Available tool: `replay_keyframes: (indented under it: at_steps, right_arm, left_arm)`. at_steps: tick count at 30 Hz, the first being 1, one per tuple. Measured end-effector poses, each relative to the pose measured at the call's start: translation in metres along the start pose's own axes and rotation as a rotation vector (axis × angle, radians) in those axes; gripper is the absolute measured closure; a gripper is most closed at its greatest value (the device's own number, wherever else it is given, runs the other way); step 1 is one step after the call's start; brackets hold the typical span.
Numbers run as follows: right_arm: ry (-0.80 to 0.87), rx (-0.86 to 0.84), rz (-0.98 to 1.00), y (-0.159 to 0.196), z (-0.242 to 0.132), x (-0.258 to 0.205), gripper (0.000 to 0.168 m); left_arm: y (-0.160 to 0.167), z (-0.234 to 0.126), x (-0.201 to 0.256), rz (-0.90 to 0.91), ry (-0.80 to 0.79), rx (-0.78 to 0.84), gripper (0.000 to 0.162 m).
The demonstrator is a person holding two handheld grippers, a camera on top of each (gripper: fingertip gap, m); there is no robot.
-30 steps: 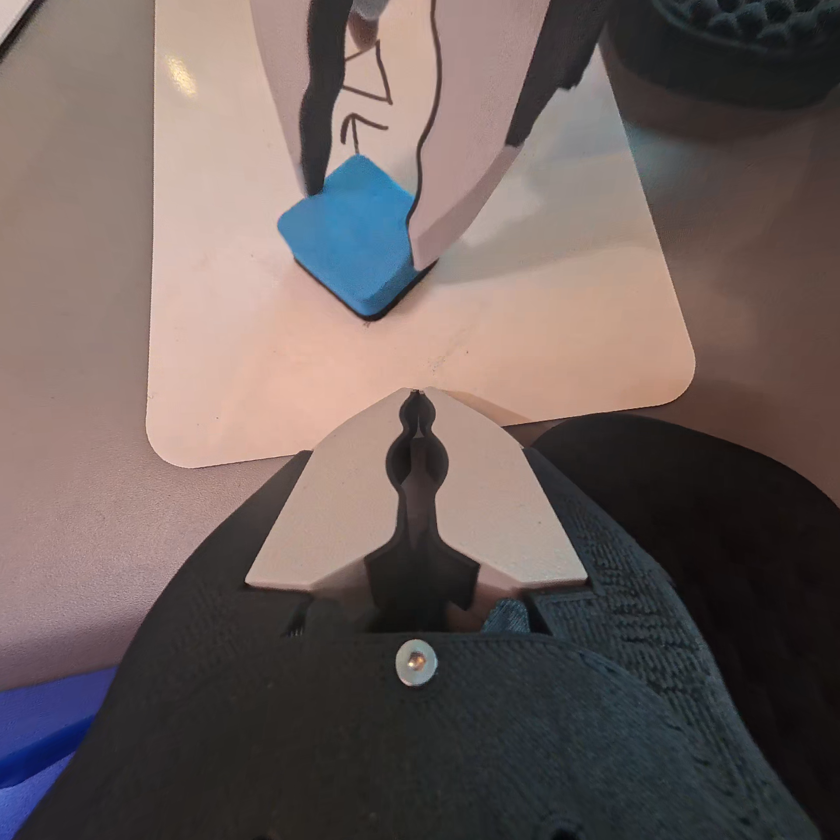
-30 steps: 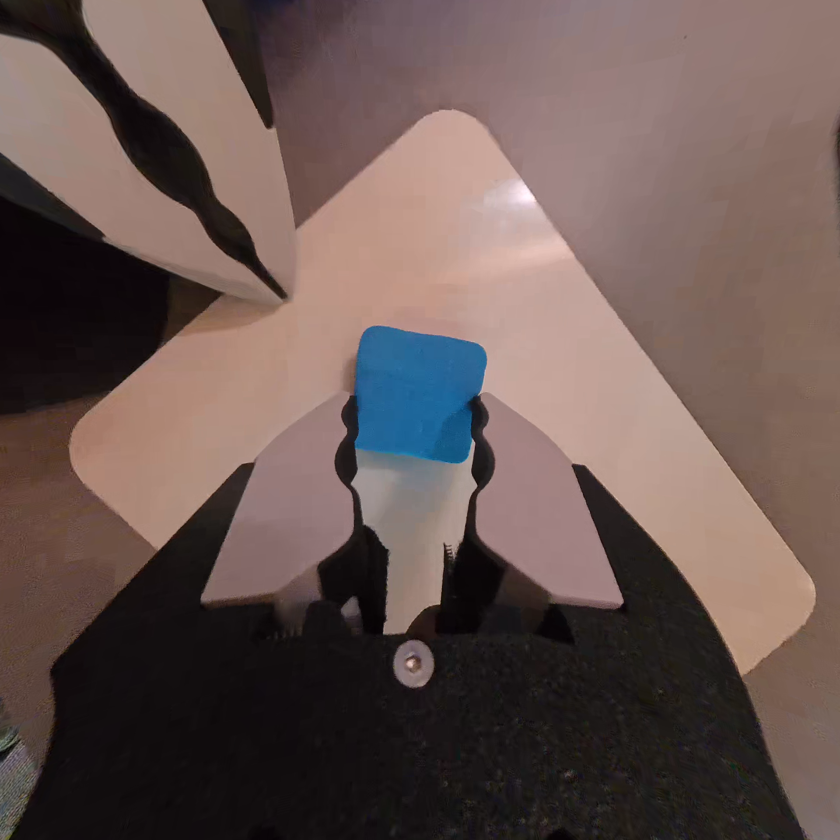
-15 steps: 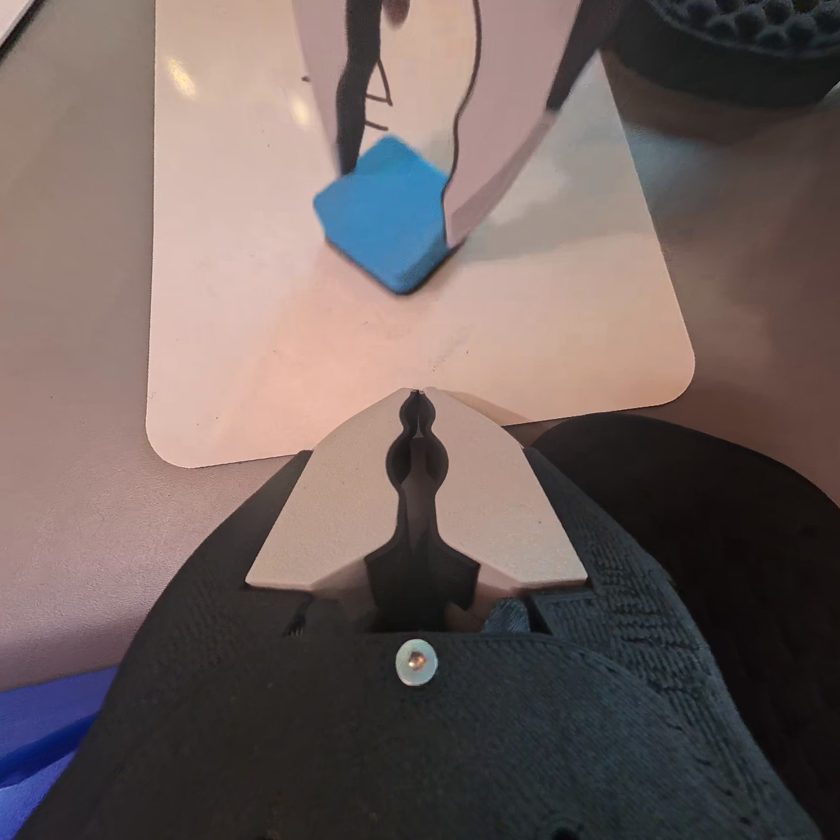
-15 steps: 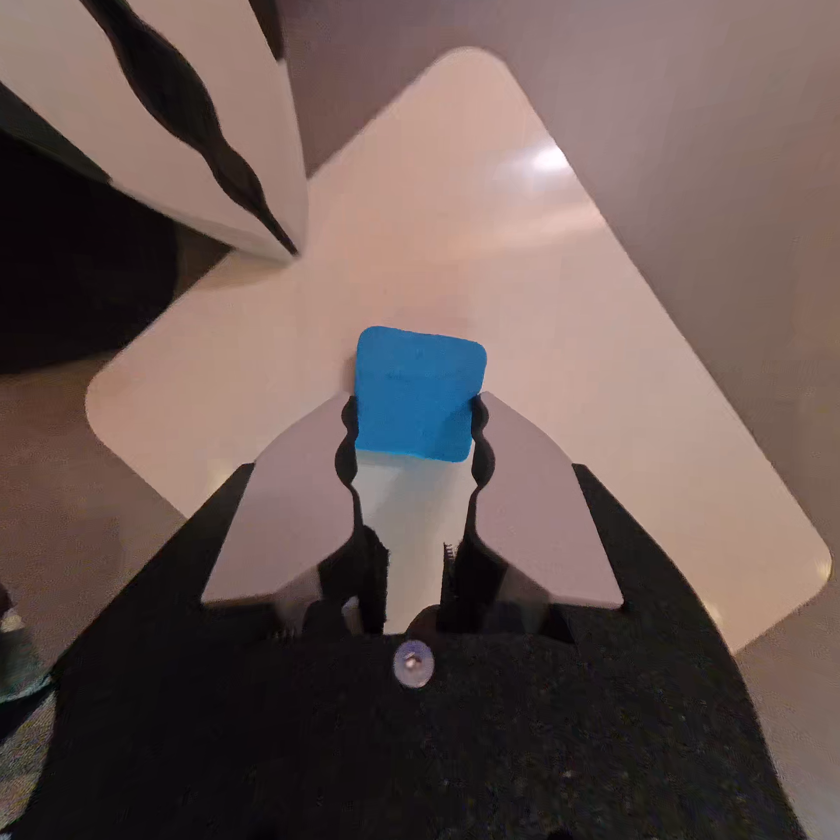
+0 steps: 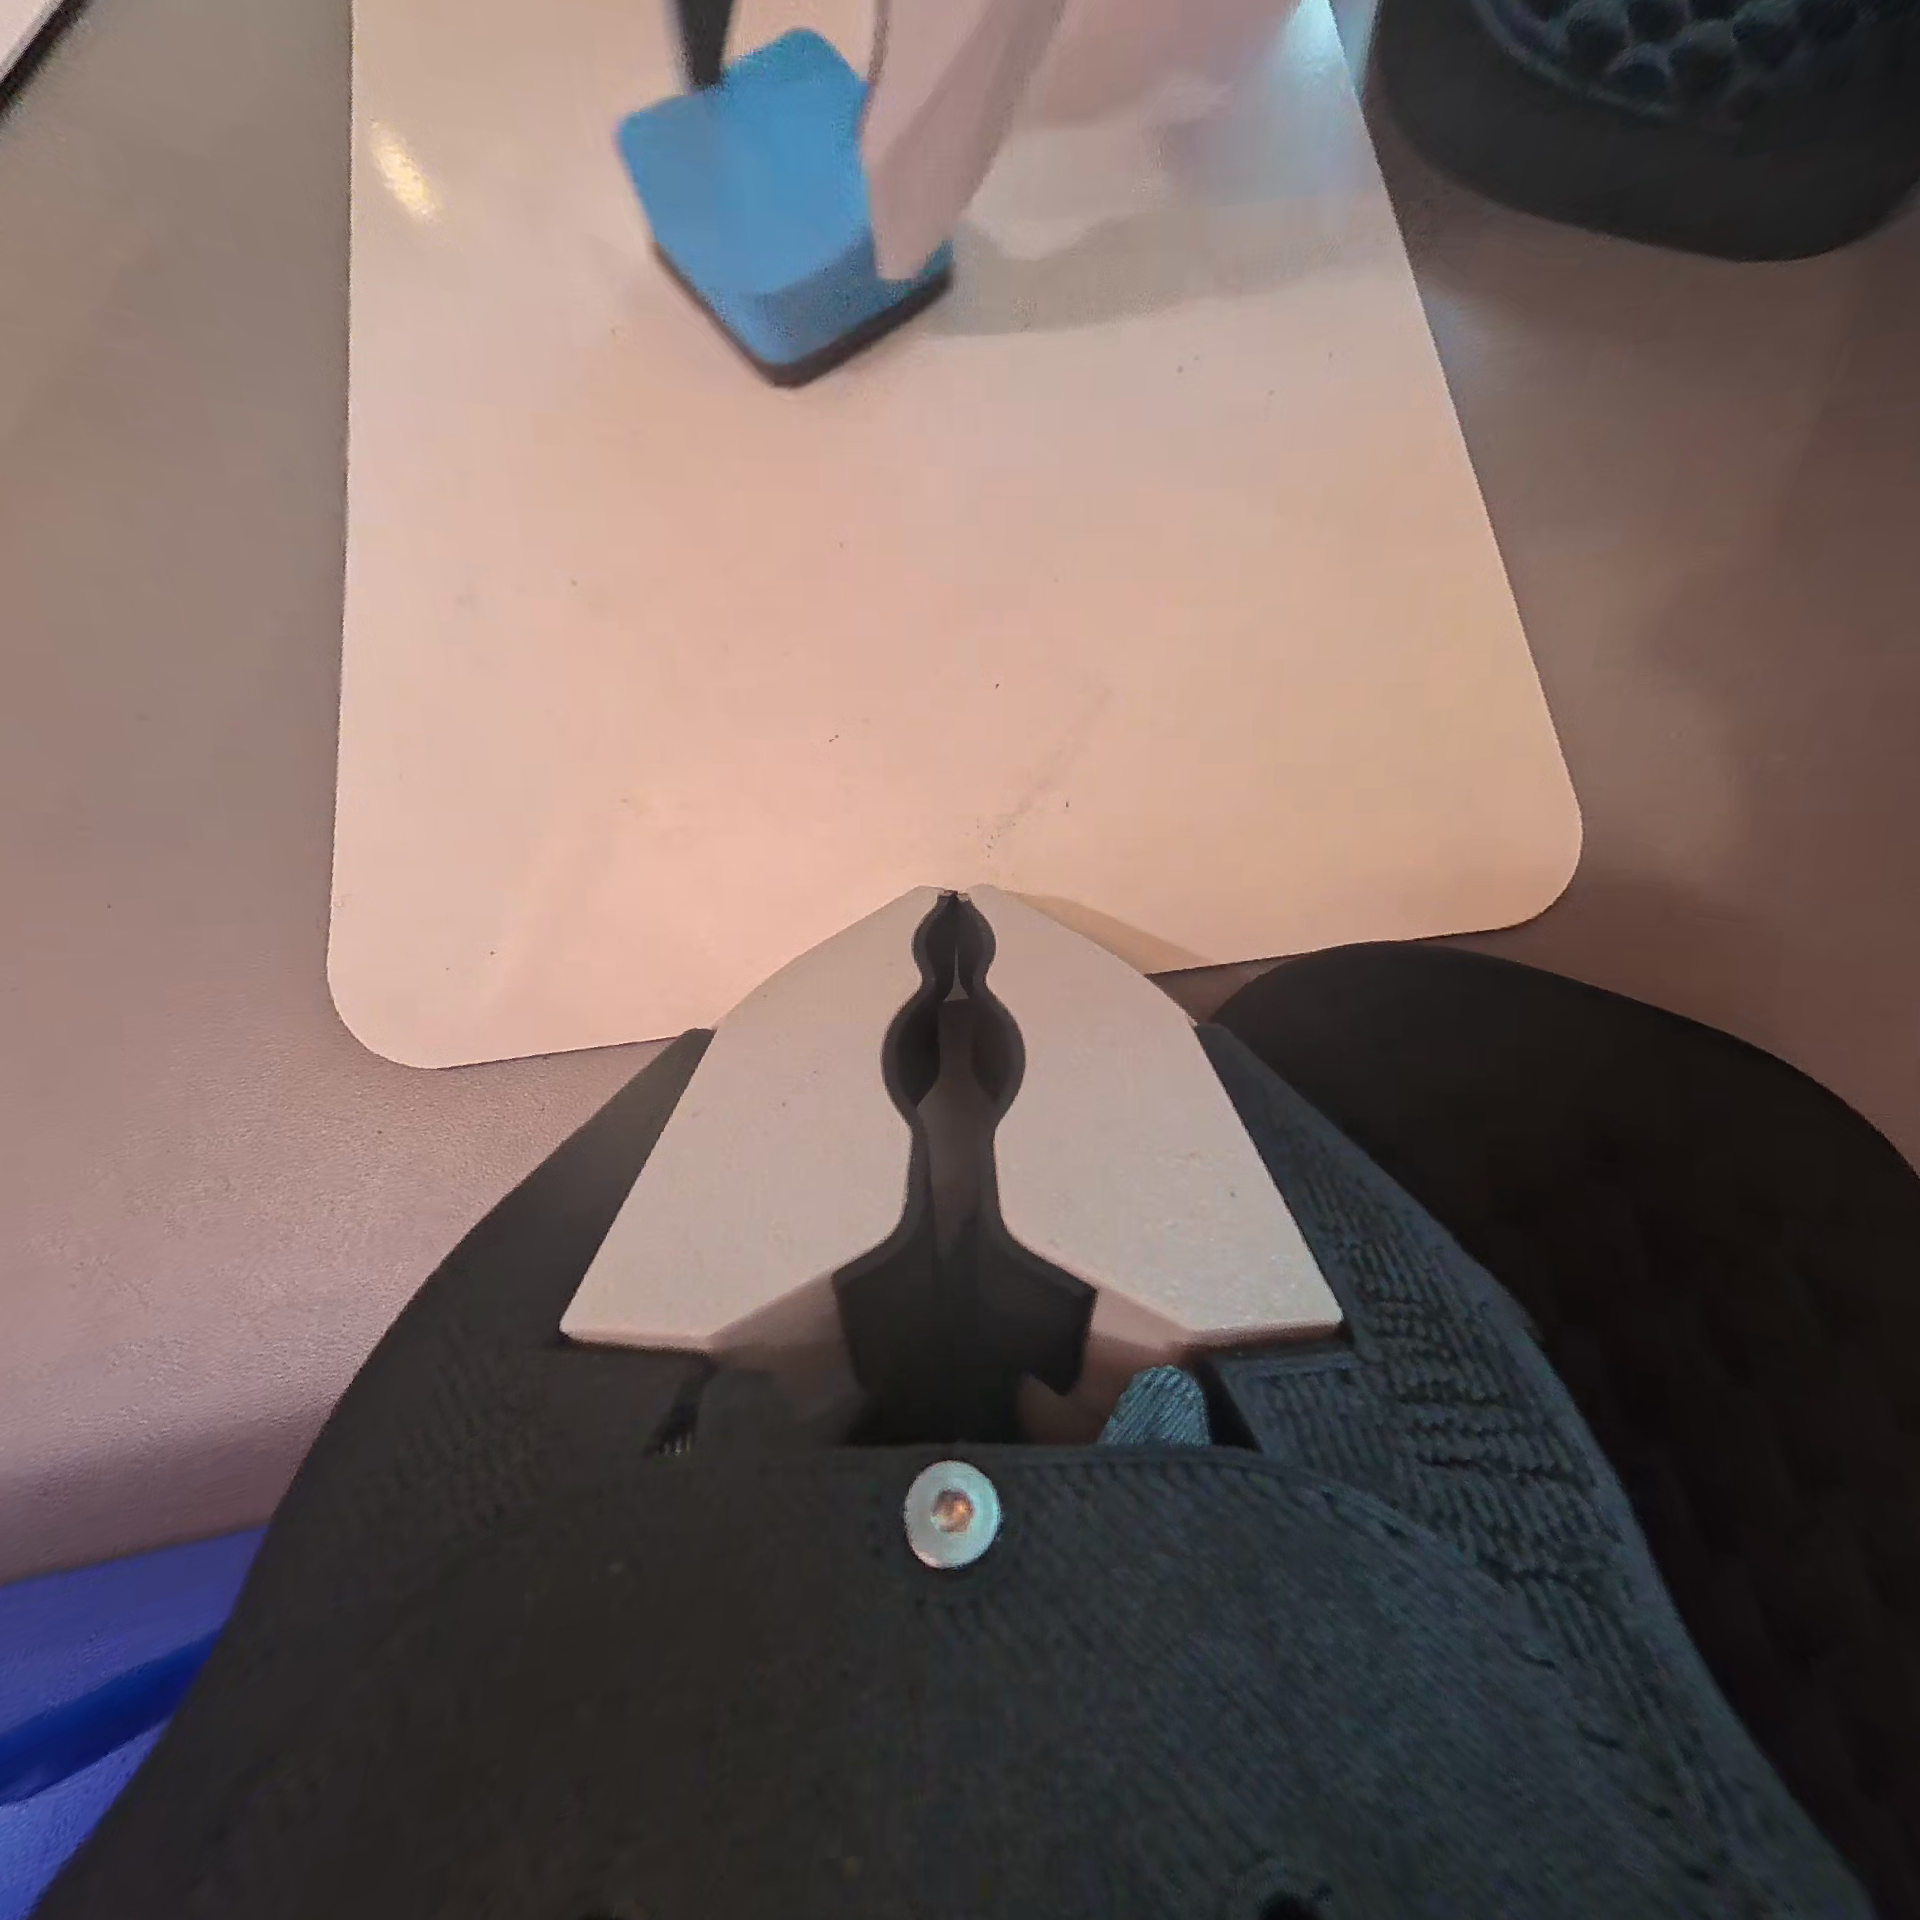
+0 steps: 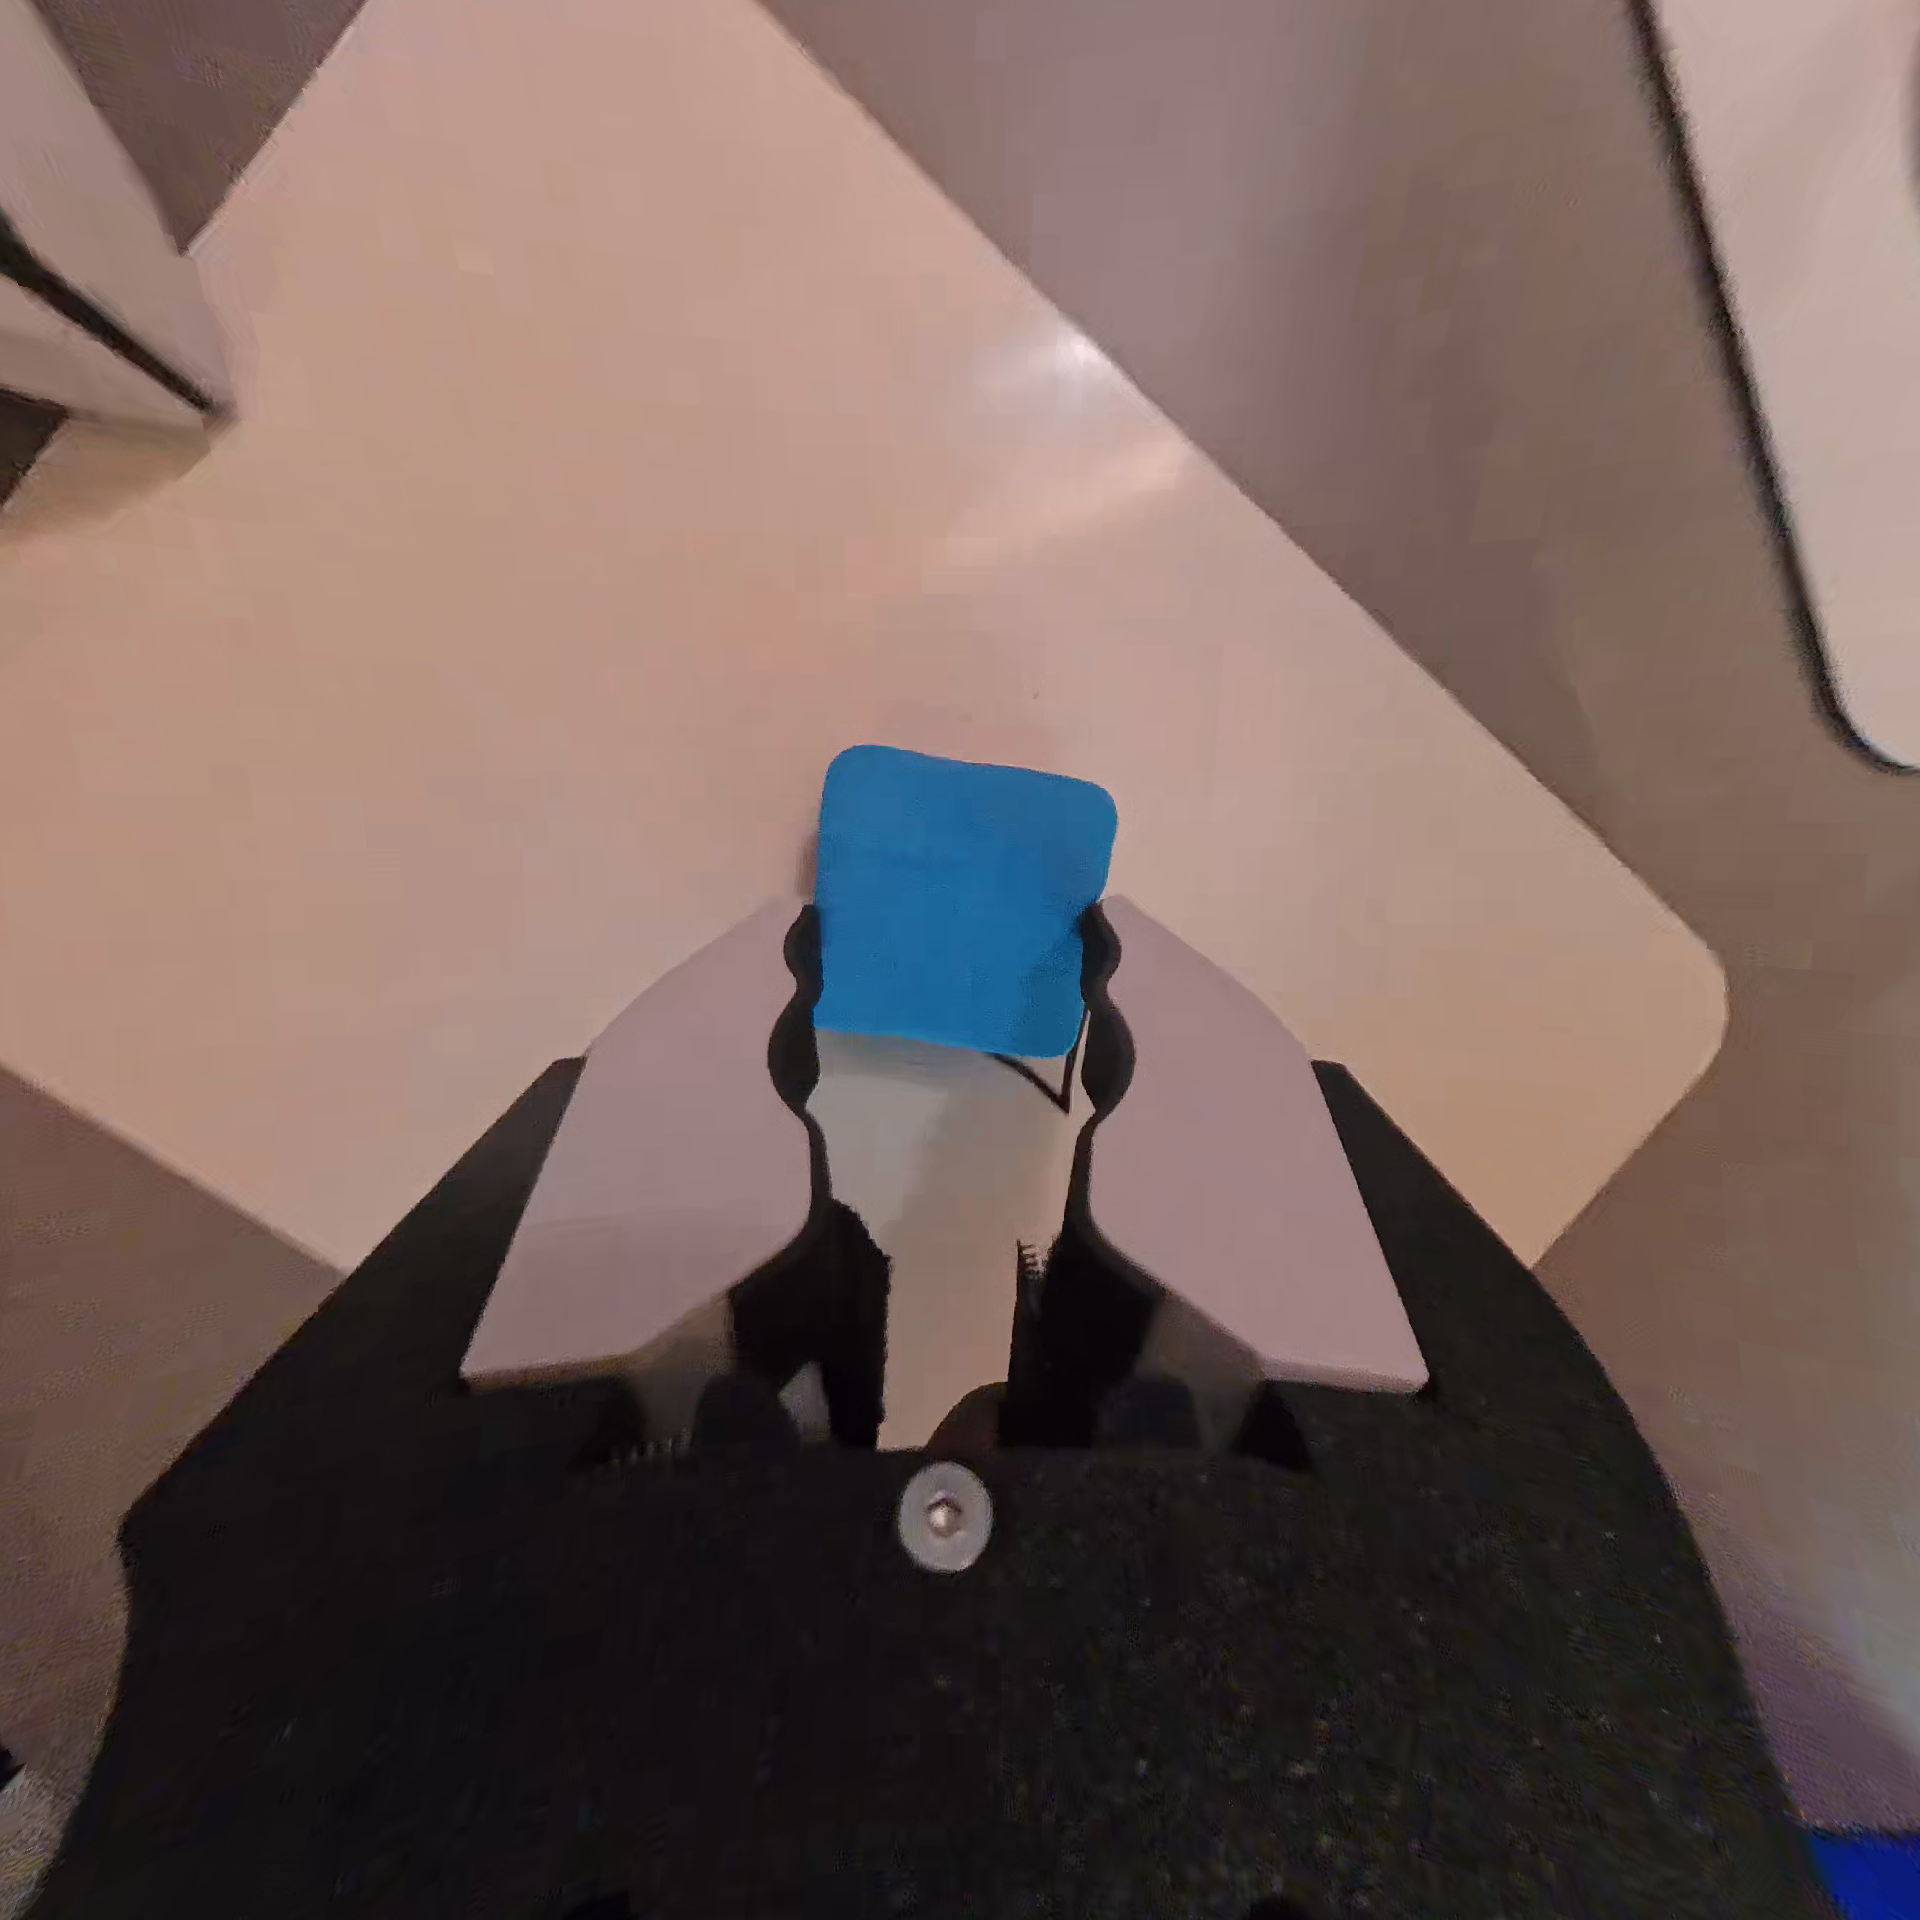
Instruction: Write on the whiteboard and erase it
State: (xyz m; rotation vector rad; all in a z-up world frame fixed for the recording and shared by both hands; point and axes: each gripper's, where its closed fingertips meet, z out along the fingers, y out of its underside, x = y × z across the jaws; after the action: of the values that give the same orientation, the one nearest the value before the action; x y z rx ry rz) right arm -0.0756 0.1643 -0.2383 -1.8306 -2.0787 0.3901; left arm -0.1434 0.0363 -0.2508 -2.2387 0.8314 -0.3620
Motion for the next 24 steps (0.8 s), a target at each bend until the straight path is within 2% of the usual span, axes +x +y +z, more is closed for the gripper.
replay_keyframes:
  at_steps: [1, 4, 6, 7, 9, 11, 12, 14, 15, 17, 19, 20, 22, 24]
  right_arm:
    - [-0.026, -0.030, 0.031, 0.009, -0.004, 0.003, 0.120]
    - [0.129, -0.037, 0.178, 0.019, -0.006, 0.048, 0.120]
    - [0.115, 0.032, 0.082, 0.004, 0.000, 0.031, 0.119]
    - [0.055, 0.031, 0.023, 0.002, 0.000, 0.015, 0.120]
    - [-0.008, -0.030, 0.055, 0.017, -0.006, 0.016, 0.120]
    - [0.121, -0.068, 0.167, 0.030, -0.010, 0.051, 0.120]
    - [0.139, -0.036, 0.178, 0.024, -0.007, 0.054, 0.119]
    - [0.130, 0.037, 0.073, 0.006, -0.001, 0.034, 0.119]
    - [0.070, 0.036, 0.031, 0.005, -0.001, 0.017, 0.119]
    - [-0.007, -0.037, 0.065, 0.024, -0.010, 0.011, 0.119]
    - [0.103, -0.100, 0.185, 0.045, -0.017, 0.046, 0.119]
    - [0.127, -0.075, 0.224, 0.043, -0.015, 0.055, 0.119]
    - [0.155, 0.020, 0.176, 0.015, -0.003, 0.050, 0.119]
    - [0.083, 0.085, 0.061, -0.021, 0.012, 0.009, 0.119]
  left_arm:
    - [0.000, 0.000, 0.000, 0.000, 0.001, 0.000, 0.162]
    - [0.000, 0.000, 0.000, 0.005, -0.002, -0.001, 0.161]
    - [0.000, 0.000, 0.000, 0.002, -0.002, 0.000, 0.162]
    - [0.000, 0.000, 0.000, 0.001, -0.001, 0.000, 0.162]
    - [0.000, 0.000, 0.000, 0.002, 0.000, 0.000, 0.162]
    - [0.000, 0.000, 0.000, 0.006, -0.003, -0.001, 0.161]
    - [0.000, 0.000, 0.000, 0.007, -0.004, -0.001, 0.161]
    - [0.000, 0.000, 0.000, 0.004, -0.003, 0.000, 0.162]
    - [0.000, 0.000, 0.000, 0.003, -0.003, 0.000, 0.162]
    - [0.000, 0.000, 0.000, 0.002, -0.001, 0.000, 0.162]
    - [0.000, 0.000, 0.001, 0.008, 0.004, 0.000, 0.161]
    - [0.000, 0.000, 0.001, 0.010, 0.004, -0.001, 0.161]
    - [0.000, 0.000, 0.001, 0.008, 0.003, -0.001, 0.161]
    - [0.000, 0.000, 0.000, 0.001, 0.001, 0.000, 0.162]
